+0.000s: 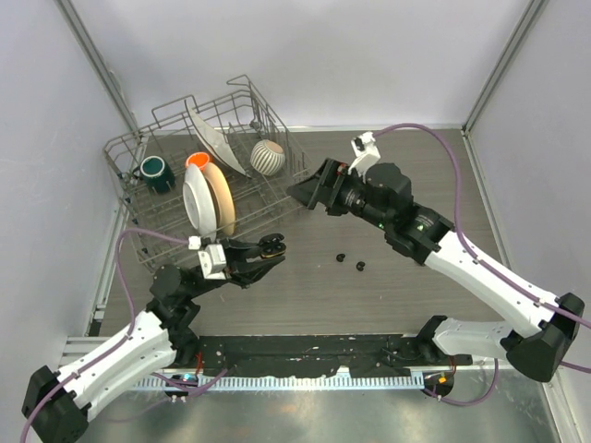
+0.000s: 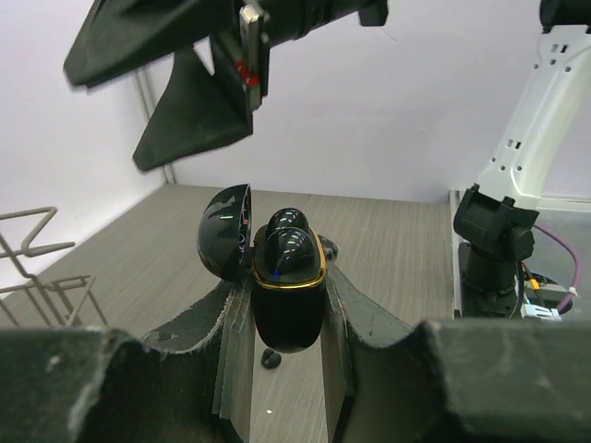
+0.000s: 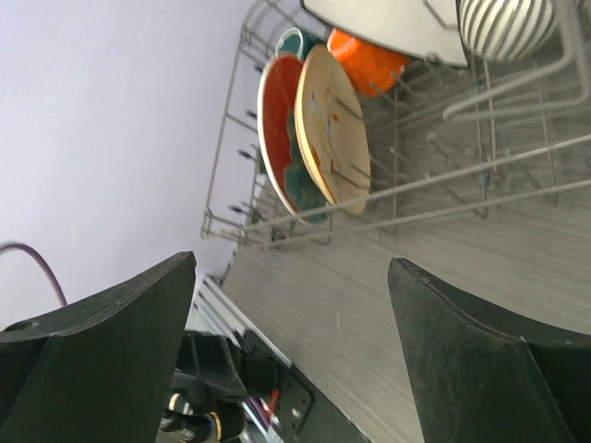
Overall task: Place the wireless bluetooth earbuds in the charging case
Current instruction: Close the charging case.
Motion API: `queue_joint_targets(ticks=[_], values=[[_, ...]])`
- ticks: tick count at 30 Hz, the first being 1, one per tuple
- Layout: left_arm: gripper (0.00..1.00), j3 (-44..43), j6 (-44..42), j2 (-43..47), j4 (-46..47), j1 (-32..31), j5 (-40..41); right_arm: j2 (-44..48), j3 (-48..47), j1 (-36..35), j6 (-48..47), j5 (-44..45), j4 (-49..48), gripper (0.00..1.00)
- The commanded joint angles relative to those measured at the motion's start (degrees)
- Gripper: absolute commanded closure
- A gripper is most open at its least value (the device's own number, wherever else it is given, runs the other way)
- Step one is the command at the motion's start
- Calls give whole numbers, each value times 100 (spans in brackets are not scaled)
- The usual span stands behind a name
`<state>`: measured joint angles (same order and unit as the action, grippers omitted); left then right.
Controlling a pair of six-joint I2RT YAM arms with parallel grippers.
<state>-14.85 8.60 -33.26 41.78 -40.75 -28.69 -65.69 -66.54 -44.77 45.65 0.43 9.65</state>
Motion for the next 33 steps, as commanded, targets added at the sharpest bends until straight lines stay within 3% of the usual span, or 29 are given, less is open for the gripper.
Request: queue_joint_targets(ticks=[1, 18, 33], values=[[100, -352, 63, -234, 418, -3, -401, -207, -342, -75, -468, -684, 467, 9], [100, -501, 36, -700, 603, -3, -383, -278, 36, -717, -539, -385, 529, 9], [100, -563, 71, -735, 577, -3, -339, -295, 229, -840, -610, -508, 573, 9]])
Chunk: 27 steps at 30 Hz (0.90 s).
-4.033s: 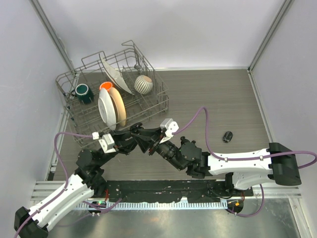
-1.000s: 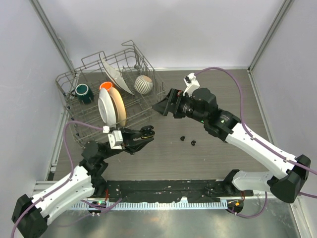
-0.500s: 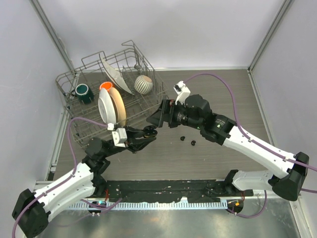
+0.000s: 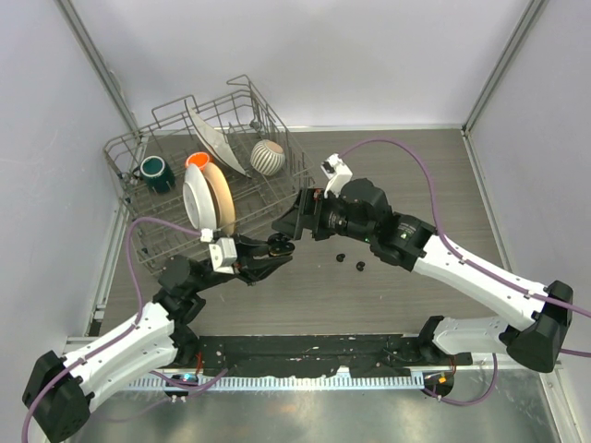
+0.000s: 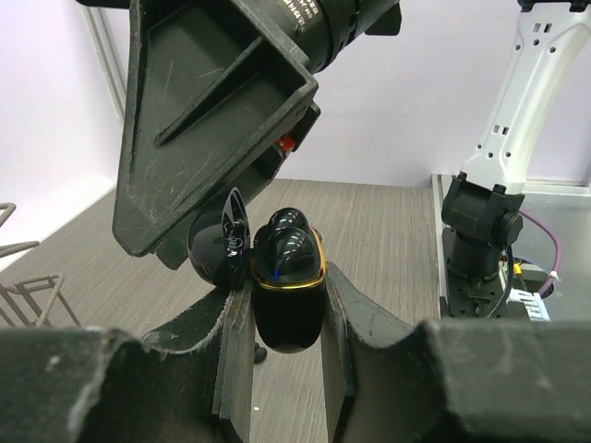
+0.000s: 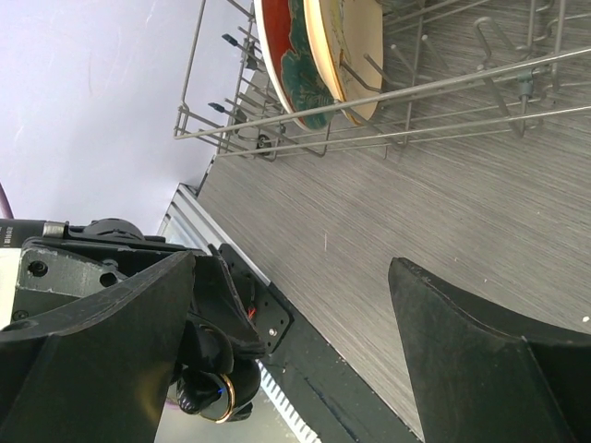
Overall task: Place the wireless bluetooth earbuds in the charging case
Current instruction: Close the charging case.
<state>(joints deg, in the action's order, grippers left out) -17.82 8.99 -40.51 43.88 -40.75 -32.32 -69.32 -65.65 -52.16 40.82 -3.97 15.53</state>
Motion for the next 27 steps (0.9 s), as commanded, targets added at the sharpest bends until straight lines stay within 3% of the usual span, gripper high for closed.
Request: queue_joint_targets(ticks=[1, 27], values=[[100, -265, 24, -18, 367, -3, 24, 111, 210, -101, -127, -69, -15, 9], [100, -160, -3, 166, 174, -3, 349, 375, 597, -154, -135, -113, 152, 9]])
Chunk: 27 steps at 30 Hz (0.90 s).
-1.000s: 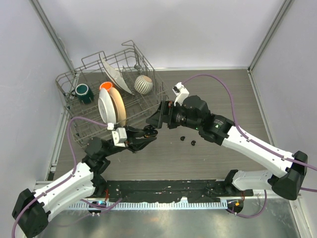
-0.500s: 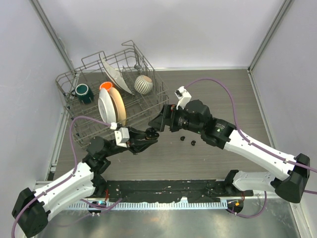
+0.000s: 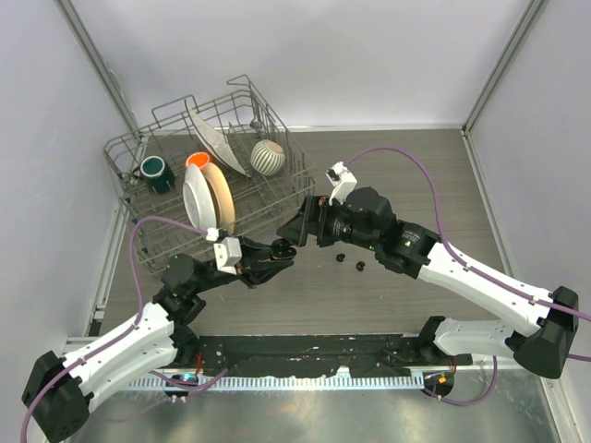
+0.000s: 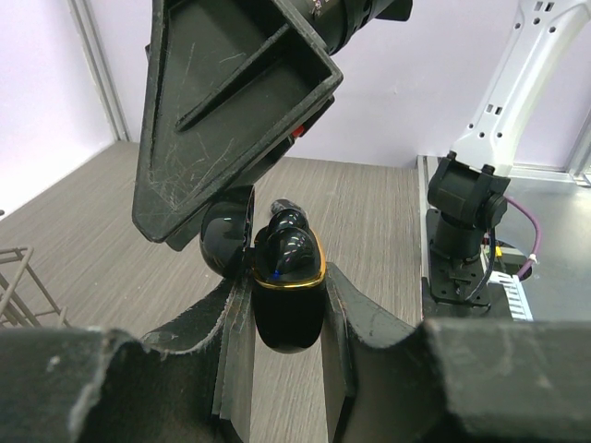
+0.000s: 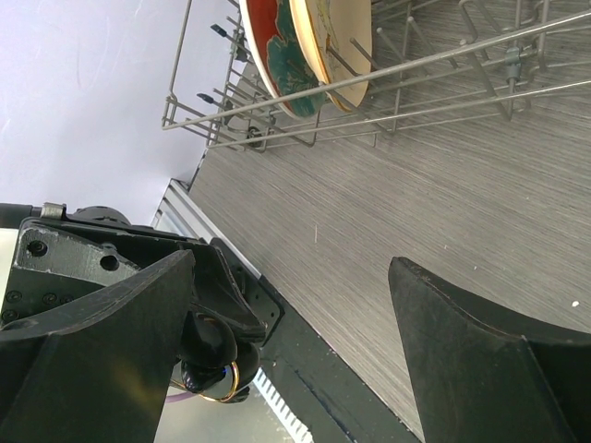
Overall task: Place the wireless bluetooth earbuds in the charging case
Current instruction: Close the charging case.
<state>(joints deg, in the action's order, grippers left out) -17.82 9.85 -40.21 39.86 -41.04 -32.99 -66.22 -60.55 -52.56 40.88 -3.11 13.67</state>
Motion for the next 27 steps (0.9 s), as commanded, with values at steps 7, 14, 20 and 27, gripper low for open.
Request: queue_joint_targets(ticks=[7, 14, 20, 27], values=[[100, -160, -106, 250, 400, 34, 610, 47, 88, -229, -282, -295, 435, 9], [100, -151, -141, 294, 207, 26, 926, 56, 36, -492, -634, -392, 592, 9], [100, -195, -106, 277, -3, 26, 892, 152, -79, -572, -583, 977, 1295, 9], [100, -1002, 78, -354, -1751, 26, 57, 1100, 518, -519, 821, 3448, 1646, 8]])
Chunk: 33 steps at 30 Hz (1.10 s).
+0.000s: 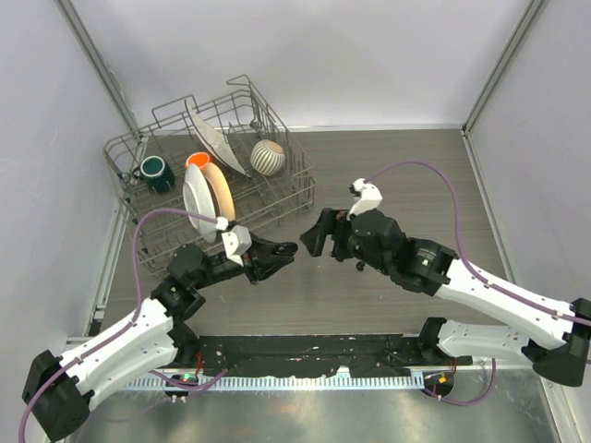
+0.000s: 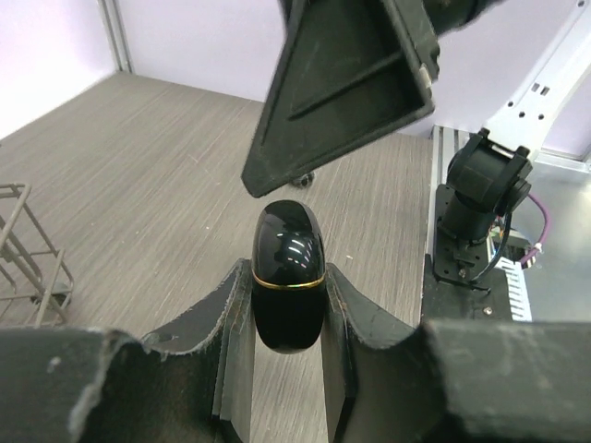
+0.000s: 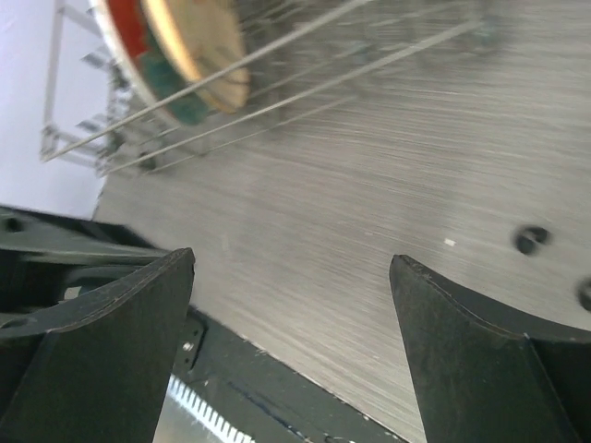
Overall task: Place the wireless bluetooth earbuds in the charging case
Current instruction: Close the charging case, then place the charging case at the center of the board.
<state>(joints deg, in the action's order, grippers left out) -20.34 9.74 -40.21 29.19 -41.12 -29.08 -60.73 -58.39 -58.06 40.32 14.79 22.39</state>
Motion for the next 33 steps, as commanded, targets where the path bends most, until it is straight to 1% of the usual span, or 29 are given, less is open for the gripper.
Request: queue_joint_targets(ticks=[1, 2, 4, 5, 6, 7, 8, 9, 10, 11, 13, 17, 19, 22, 27, 30, 33], values=[[100, -822, 220, -461, -843, 34, -309, 614, 337, 58, 1047, 1816, 836, 7], [100, -927, 483, -610, -1088, 34, -274, 685, 407, 84, 1231, 2078, 924, 7], [100, -1068, 669, -1005, -1423, -1, -107, 808, 434, 93, 1610, 2317, 1179, 7], [100, -1243, 696, -1137, -1895, -36, -2, 834, 416, 93, 1663, 2501, 1275, 7], [100, -1332, 731, -1400, -2134, -184, 399, 843, 390, 102, 1873, 2607, 1546, 7], [100, -1402, 740, -1524, -2572, -272, 621, 843, 346, 102, 2023, 2730, 1732, 7], [100, -1516, 775, -1665, -2733, -352, 771, 843, 233, 102, 2146, 3010, 1942, 7], [100, -1578, 828, -1988, -2865, -466, 868, 861, 197, 102, 2269, 3117, 2266, 7], [100, -1648, 915, -2139, -3145, -510, 973, 896, 162, 102, 2409, 3231, 2391, 7], [100, -1736, 1020, -2332, -3191, -545, 983, 940, 135, 111, 2463, 3345, 2523, 7], [100, -1763, 1389, -2746, -3148, -660, 1210, 1088, 135, 111, 2481, 3417, 2533, 7], [99, -1851, 1557, -3291, -2990, -1011, 1448, 1326, 205, 111, 2551, 3548, 2524, 7], [98, -1886, 1759, -3676, -2945, -1029, 1510, 1397, 258, 111, 2551, 3584, 2533, 7], [97, -1956, 1865, -4203, -2586, -1108, 1502, 1467, 302, 111, 2525, 3566, 2524, 7], [95, -2167, 2067, -4715, -2332, -1240, 1695, 1634, 372, 111, 2446, 3549, 2481, 8], [91, -2080, 2366, -4926, -2084, -1249, 1984, 1696, 381, 111, 2306, 3619, 2393, 7], [88, -2158, 2577, -5181, -2206, -1240, 2214, 1713, 355, 111, 2200, 3628, 2331, 7]])
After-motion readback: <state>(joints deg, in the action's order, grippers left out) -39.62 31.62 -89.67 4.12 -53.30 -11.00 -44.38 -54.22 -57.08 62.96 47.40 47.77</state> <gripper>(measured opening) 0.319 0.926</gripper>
